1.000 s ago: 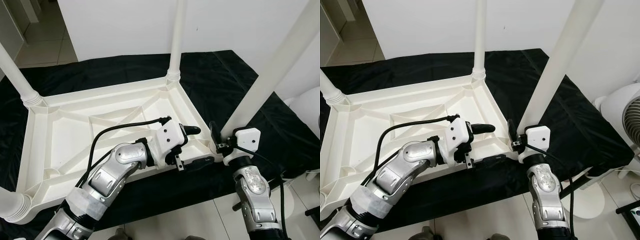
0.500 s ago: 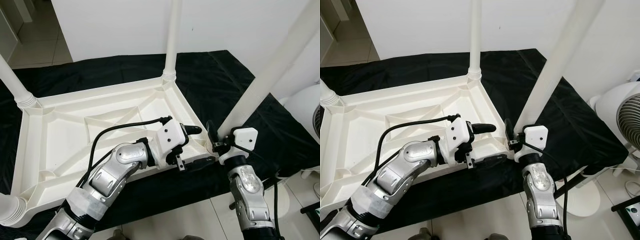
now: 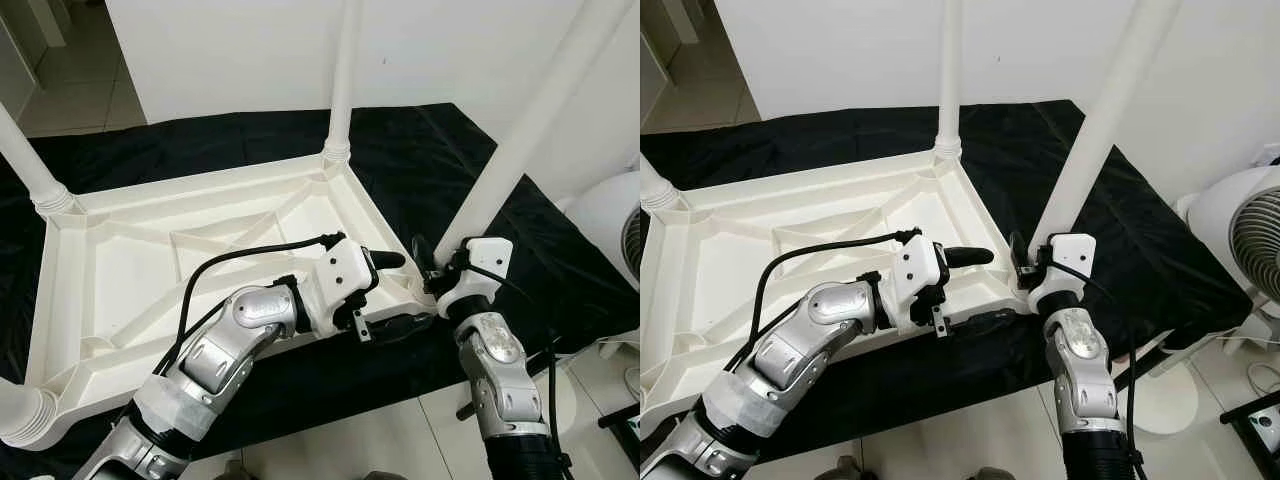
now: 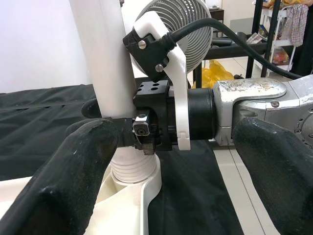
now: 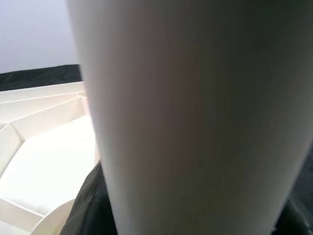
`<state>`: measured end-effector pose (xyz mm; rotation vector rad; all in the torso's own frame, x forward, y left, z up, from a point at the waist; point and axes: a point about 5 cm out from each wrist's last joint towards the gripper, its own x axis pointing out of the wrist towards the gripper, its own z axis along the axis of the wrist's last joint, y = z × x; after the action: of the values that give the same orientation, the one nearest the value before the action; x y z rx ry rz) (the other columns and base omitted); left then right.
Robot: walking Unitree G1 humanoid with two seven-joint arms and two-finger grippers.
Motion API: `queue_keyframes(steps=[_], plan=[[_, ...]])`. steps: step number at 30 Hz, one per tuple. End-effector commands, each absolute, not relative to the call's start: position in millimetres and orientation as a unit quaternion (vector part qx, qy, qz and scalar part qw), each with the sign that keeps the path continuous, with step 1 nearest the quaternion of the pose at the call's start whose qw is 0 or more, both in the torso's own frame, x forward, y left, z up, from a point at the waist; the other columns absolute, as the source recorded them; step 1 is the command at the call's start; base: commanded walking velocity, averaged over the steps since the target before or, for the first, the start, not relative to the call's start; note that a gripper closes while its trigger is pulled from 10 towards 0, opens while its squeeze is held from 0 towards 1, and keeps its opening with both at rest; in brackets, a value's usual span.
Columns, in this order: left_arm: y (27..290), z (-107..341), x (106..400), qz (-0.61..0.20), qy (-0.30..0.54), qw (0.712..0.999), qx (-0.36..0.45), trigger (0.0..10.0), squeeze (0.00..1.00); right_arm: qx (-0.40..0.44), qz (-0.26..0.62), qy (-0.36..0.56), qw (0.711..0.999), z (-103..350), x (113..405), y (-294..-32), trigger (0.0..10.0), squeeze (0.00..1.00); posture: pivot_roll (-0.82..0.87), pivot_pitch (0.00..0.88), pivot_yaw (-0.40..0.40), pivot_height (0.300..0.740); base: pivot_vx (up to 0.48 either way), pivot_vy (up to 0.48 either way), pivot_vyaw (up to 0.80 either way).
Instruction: Building children table
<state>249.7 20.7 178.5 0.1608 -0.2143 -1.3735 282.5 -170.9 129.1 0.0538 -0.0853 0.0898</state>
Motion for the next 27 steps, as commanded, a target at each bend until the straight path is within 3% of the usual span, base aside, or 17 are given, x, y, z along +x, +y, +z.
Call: queue_keyframes(steps=[1,10,14,17,27], plan=[[20,182,247,-0.650,-0.104,0.748,0.084,10.0,0.00,0.068,0.017,0.037,0.997,102,279,-175,10.0,0.00,-0.01,0.015,0.014,0.740,0.000,0.000,0.00],[19,182,248,-0.647,-0.105,0.750,0.084,10.0,0.00,0.052,-0.013,0.005,0.999,109,277,-164,10.0,0.00,-0.01,0.020,0.011,0.740,0.000,0.000,0.00],[20,179,248,-0.644,-0.101,0.754,0.083,10.0,0.00,0.078,-0.082,-0.007,0.993,111,276,-159,10.0,0.00,-0.01,0.019,0.011,0.740,0.000,0.000,0.00],[20,181,256,-0.624,-0.106,0.770,0.082,10.0,0.00,0.098,-0.141,-0.011,0.985,115,278,-145,10.0,0.00,-0.01,0.030,0.003,0.740,0.000,0.000,0.00],[21,175,272,-0.576,-0.079,0.809,0.092,10.0,0.00,0.089,-0.129,-0.033,0.987,126,283,-139,10.0,0.00,-0.01,0.030,-0.006,0.740,0.000,0.000,0.00]])
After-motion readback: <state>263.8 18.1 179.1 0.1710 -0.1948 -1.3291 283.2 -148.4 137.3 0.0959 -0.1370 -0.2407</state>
